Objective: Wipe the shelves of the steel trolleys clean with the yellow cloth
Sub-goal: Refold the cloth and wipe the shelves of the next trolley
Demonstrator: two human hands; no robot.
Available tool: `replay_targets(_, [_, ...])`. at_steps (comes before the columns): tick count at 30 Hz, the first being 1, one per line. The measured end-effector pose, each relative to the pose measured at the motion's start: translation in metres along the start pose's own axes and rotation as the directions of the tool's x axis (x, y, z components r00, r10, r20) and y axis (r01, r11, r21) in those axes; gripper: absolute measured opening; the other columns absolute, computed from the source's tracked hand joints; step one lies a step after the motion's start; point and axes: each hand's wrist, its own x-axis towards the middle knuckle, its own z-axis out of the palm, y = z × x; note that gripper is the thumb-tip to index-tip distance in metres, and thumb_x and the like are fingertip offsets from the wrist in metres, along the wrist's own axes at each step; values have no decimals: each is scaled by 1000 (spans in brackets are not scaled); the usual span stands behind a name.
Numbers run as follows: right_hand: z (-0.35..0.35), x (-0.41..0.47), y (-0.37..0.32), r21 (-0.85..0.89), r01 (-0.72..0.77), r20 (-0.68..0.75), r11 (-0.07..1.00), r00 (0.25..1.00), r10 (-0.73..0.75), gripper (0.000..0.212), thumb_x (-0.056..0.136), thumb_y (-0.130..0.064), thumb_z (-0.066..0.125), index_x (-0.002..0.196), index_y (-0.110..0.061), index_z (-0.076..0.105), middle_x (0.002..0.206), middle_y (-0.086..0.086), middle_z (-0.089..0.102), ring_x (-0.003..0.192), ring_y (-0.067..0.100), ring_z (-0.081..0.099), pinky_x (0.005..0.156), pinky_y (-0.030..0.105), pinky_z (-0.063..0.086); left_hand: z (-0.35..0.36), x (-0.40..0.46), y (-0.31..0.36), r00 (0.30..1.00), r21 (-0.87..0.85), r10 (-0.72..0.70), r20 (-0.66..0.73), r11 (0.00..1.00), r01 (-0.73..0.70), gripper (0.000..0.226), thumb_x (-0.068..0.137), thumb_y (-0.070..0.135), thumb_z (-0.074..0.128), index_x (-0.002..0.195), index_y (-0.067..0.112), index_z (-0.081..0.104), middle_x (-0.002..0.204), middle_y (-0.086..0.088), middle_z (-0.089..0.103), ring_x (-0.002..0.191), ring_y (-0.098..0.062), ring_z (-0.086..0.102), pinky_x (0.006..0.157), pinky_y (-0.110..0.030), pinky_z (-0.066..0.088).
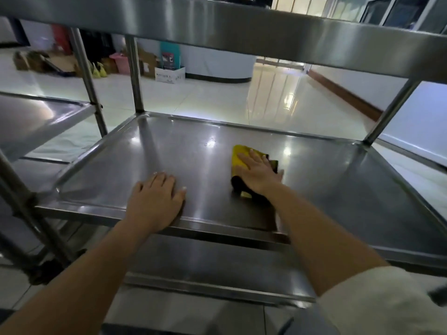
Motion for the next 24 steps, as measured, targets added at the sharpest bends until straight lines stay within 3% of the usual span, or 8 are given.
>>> replay_targets(4, [-29, -24, 73, 35, -251, -95, 967, 963, 254, 60, 88, -66, 28, 144, -52, 16, 159, -18, 0, 147, 19, -2, 108, 67, 0, -5, -2, 3, 1000, 10, -7, 8, 1000, 7, 53, 97, 51, 26, 133, 17, 44, 144, -7, 41, 136, -24, 34, 110, -45, 26])
replay_targets(8, [-37, -60, 85, 53, -298, -94, 953, 949, 302, 61, 89, -61, 30, 146, -47, 15, 160, -11, -3, 147, 25, -5, 109, 67, 1, -7, -4, 9, 998, 60, -47, 28, 997, 46, 56, 95, 57, 28, 126, 15, 47, 138, -8, 46, 132, -26, 37, 108, -47, 30])
replay_targets(11, [-21, -97, 61, 9, -199, -126, 980, 972, 198, 62, 89, -60, 34, 146, -47, 14, 160, -9, -3, 147, 27, -4, 107, 69, 0, -11, -3, 25, 996, 99, -74, 51, 993, 69, 59, 93, 61, 26, 119, 14, 51, 132, -10, 50, 127, -29, 41, 104, -47, 34])
replay_targets(13, [-6, -120, 44, -29, -81, -102, 996, 992, 78, 66, 86, -64, 35, 145, -50, 9, 160, -11, -6, 147, 27, -6, 107, 68, 0, -4, -5, 57, 997, 77, 25, 68, 997, -30, 57, 93, 60, 25, 118, 17, 52, 132, -9, 50, 126, -28, 40, 104, -47, 34])
replay_targets(15, [1, -137, 36, -41, 1, -61, 999, 998, -4, 74, 79, -76, 28, 144, -52, 4, 159, -14, -9, 147, 25, -9, 110, 66, -1, 13, -12, 94, 986, 71, 135, 94, 987, -142, 60, 94, 60, 23, 132, 20, 44, 145, -8, 40, 136, -28, 31, 110, -51, 25])
replay_targets(18, [-3, -154, 50, -65, 61, -95, 996, 993, -67, 81, 70, -83, 16, 144, -52, 5, 159, -17, -7, 147, 20, -6, 114, 60, 5, 23, -17, 114, 986, 87, 149, 74, 984, -155, 74, 87, 64, 8, 146, 24, 30, 155, -7, 28, 142, -31, 21, 114, -54, 16])
replay_targets(21, [-8, -166, 65, -45, 135, -263, 990, 954, -142, 74, 74, -76, 24, 142, -45, 32, 158, -9, 20, 145, 21, 20, 112, 54, 24, 23, -14, 108, 985, 79, 174, 22, 981, -175, 83, 81, 65, 1, 144, 24, 37, 152, -7, 35, 140, -32, 28, 112, -54, 21])
replay_targets(24, [-7, -167, 73, -41, 249, -514, 968, 825, -234, 60, 78, -63, 46, 123, -26, 62, 136, 3, 55, 123, 26, 54, 95, 51, 46, 28, -9, 112, 983, 65, 184, 20, 981, -185, 83, 83, 67, 0, 143, 24, 36, 152, -8, 35, 139, -33, 29, 111, -55, 21])
